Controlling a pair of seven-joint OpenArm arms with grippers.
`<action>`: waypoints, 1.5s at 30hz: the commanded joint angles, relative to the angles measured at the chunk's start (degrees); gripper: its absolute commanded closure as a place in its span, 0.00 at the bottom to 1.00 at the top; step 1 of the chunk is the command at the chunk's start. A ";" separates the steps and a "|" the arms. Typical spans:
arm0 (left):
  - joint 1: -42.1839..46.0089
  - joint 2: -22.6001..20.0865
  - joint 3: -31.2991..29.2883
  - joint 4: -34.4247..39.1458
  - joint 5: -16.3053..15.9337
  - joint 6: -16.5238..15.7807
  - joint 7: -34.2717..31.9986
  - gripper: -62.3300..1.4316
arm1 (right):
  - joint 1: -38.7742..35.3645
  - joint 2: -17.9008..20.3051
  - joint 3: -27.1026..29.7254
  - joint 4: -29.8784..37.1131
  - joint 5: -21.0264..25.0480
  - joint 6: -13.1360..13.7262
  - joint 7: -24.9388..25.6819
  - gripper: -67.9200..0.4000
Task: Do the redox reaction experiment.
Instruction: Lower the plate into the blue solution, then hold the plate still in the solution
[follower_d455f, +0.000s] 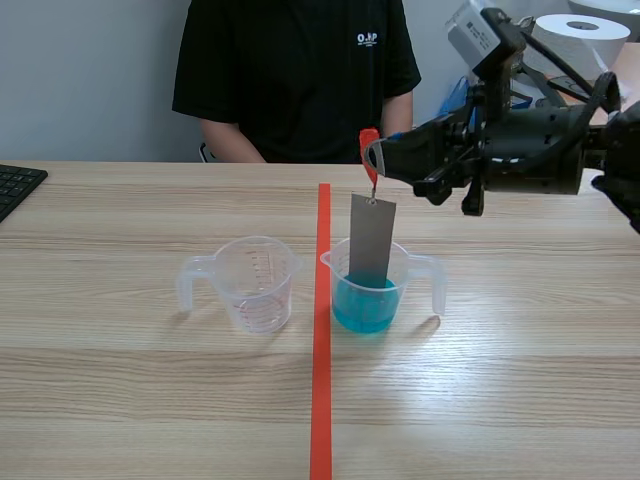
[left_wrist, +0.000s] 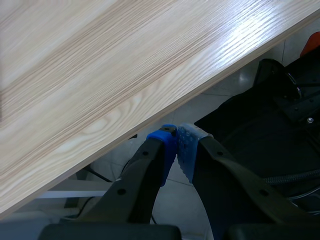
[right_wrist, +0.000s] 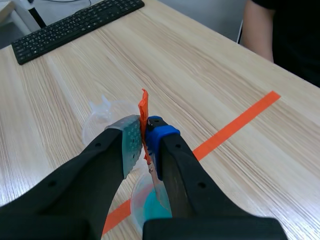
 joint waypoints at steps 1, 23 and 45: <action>0.26 0.13 -0.37 0.35 -0.33 -0.15 -1.03 0.91 | 1.01 0.13 -0.55 -0.22 0.13 0.68 2.03 0.97; -0.50 0.11 -0.37 0.35 -0.33 -0.13 -0.83 0.91 | 0.98 -0.57 -3.04 -4.24 -4.90 0.68 4.57 0.97; -0.52 0.13 -0.37 0.35 -0.33 -0.13 -0.83 0.91 | 0.98 -0.57 -3.04 -4.24 -4.87 0.68 4.59 0.97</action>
